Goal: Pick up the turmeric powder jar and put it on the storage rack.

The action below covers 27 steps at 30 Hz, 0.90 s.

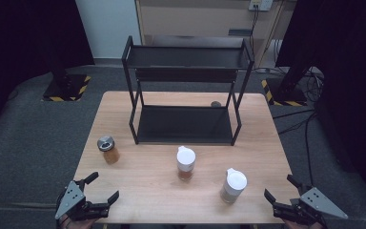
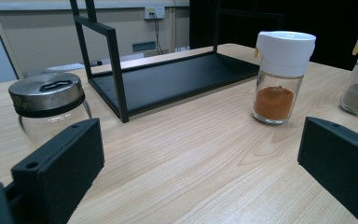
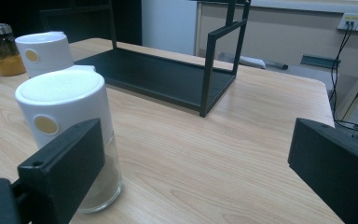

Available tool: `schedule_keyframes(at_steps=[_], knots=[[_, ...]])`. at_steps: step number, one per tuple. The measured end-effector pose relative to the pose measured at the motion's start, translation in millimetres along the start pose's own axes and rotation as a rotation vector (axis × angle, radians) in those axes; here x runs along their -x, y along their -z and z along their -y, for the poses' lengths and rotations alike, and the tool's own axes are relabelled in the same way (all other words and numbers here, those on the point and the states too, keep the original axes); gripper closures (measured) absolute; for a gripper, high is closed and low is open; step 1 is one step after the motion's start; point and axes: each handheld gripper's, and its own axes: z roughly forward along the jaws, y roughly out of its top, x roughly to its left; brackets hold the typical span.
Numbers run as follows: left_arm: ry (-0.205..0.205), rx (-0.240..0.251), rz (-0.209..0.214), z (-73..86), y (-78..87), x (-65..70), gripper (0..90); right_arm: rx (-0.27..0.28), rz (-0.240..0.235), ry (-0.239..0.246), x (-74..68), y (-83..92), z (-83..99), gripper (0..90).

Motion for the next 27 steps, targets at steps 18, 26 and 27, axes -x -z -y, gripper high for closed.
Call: schedule_keyframes(at_steps=[18,26,27], knots=[[0.013,0.002,0.004,-4.1,2.9,3.5,0.0,-0.006,0.002,0.006,-0.7,-0.5,-0.9,4.0],[-0.012,-0.026,0.001,-17.6,4.2,6.8,0.0,-0.006,0.000,0.008,-0.6,-1.1,-0.7,4.1],[-0.018,-0.026,0.004,-21.2,5.3,7.0,0.0,-0.005,0.000,0.008,-0.5,-1.1,-0.6,4.1]])
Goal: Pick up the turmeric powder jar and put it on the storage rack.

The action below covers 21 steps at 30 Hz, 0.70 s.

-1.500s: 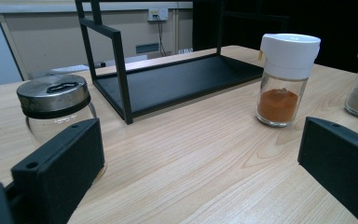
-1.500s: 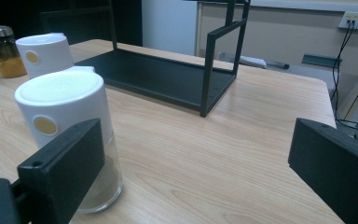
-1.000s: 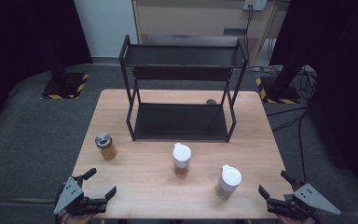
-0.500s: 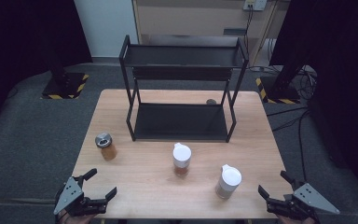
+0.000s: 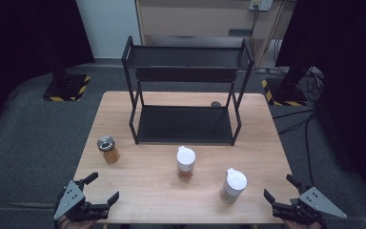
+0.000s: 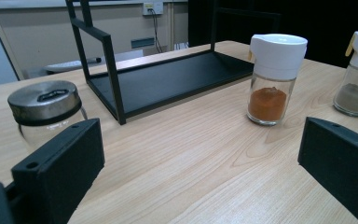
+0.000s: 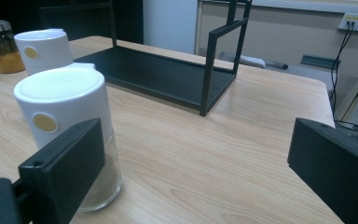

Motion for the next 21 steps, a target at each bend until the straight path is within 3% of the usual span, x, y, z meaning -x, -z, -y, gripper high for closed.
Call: schedule_keyframes(at_steps=[9,21], knots=[[-0.015,0.001,0.004,-14.1,3.0,-3.3,0.0,-0.001,0.000,0.000,-0.2,-0.2,-0.1,4.1],[-0.037,-0.011,0.014,-37.4,-4.0,-19.7,0.0,-0.004,0.002,-0.001,-0.3,-0.2,-0.4,4.2]])
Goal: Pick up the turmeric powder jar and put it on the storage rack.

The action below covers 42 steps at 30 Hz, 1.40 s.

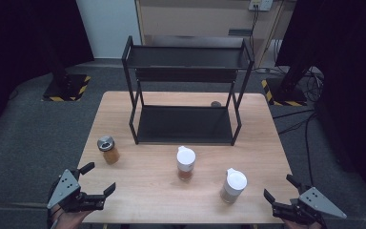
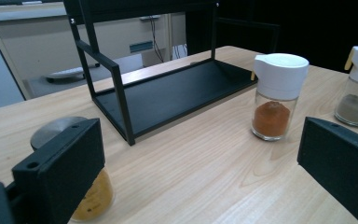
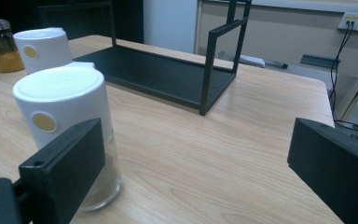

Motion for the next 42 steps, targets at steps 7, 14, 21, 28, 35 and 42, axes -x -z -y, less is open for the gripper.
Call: schedule_keyframes(at_steps=[7,14,21,28,35,42], knots=[[-0.017,-0.002,-0.004,-7.5,-5.0,-15.1,0.1,-0.001,0.001,0.000,-0.1,0.0,0.0,4.2],[-0.012,0.006,0.003,-11.4,-11.6,-40.3,0.6,-0.002,0.000,0.000,-0.2,-0.4,-0.1,4.2],[0.007,-0.007,-0.001,-10.8,-21.8,-61.9,0.6,-0.003,0.001,0.001,-0.3,-0.5,-0.3,4.4],[0.034,-0.027,-0.027,-10.5,-33.2,-73.1,0.5,-0.003,-0.001,0.003,-0.3,-0.6,-0.3,4.4],[0.053,-0.065,-0.045,-10.8,-51.8,-84.0,0.5,-0.004,-0.004,0.004,0.0,-0.9,-0.3,4.4],[0.064,-0.087,-0.046,-9.8,-66.3,-91.3,0.9,-0.003,-0.003,0.002,0.0,-0.7,-0.2,4.4]])
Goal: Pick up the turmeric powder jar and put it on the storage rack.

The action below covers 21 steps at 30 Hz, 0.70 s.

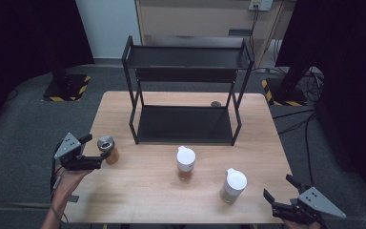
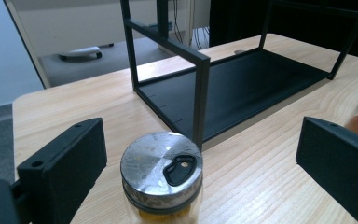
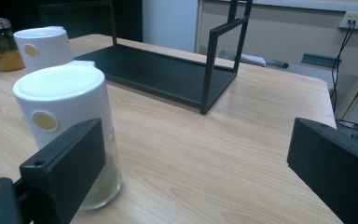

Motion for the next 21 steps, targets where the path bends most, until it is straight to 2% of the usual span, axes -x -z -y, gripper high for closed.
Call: schedule_keyframes(at_steps=[3,11,21], knots=[[0.008,-0.011,0.003,0.7,-6.5,-3.6,1.4,0.000,-0.001,0.001,0.0,0.0,0.0,4.4],[0.038,-0.038,-0.025,7.9,-20.7,-10.9,2.7,0.001,-0.001,0.000,0.1,0.0,0.1,4.5],[0.049,-0.036,-0.022,22.8,-32.0,-20.6,9.3,0.001,-0.001,-0.001,0.3,0.0,0.2,4.5]])
